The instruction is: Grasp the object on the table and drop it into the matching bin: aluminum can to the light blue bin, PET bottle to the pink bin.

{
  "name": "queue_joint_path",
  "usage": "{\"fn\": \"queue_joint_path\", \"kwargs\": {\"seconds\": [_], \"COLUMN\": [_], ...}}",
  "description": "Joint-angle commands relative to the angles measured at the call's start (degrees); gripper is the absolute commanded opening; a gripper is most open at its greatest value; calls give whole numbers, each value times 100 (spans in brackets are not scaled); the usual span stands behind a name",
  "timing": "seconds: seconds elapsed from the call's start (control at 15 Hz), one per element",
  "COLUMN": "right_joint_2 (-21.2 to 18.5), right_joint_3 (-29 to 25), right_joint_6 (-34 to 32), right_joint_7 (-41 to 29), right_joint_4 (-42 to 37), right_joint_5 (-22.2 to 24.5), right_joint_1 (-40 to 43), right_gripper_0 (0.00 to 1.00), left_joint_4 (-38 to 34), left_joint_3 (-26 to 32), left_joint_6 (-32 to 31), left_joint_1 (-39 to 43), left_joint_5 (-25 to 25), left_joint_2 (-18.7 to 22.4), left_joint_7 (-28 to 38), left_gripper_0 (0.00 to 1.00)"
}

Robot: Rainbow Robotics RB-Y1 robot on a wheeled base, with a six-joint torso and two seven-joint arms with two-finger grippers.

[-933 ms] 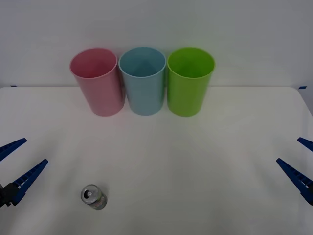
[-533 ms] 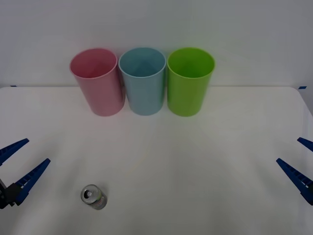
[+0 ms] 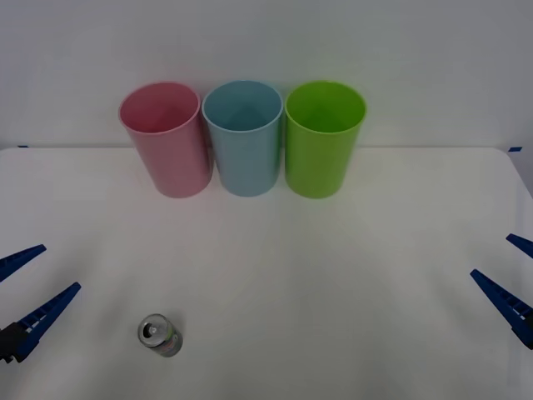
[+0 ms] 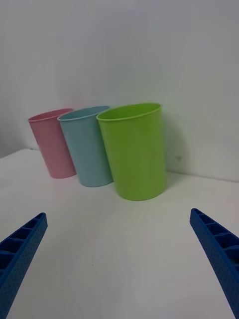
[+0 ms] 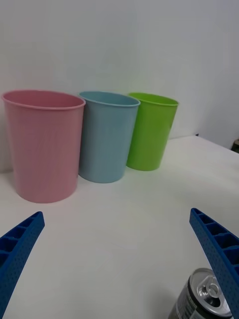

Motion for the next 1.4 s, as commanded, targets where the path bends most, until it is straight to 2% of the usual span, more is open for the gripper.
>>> {"fn": "queue_joint_path", "kwargs": {"seconds": [0.07,0.53,0.8,1.4], "right_joint_2": [0,0,0,0], "right_joint_3": [0,0,0,0], "right_joint_6": [0,0,0,0], "right_joint_7": [0,0,0,0], "right_joint_4": [0,0,0,0], "right_joint_5": [0,0,0,0], "right_joint_1": [0,0,0,0], "right_gripper_0": [100,100,100,100], "left_joint_4": [88,167,167,167], "left_joint_3": [-125,-195,-204,-626], "left_joint_6": [-19,-195,-310,-459], "left_joint_1": [119,392,409,242], "left_joint_5": [55,46,-297,-842], "left_joint_2": [458,942,1012,1012], "left_joint_7": [-3,-118,-206,-478], "left_gripper_0": [100,100,100,100]}}
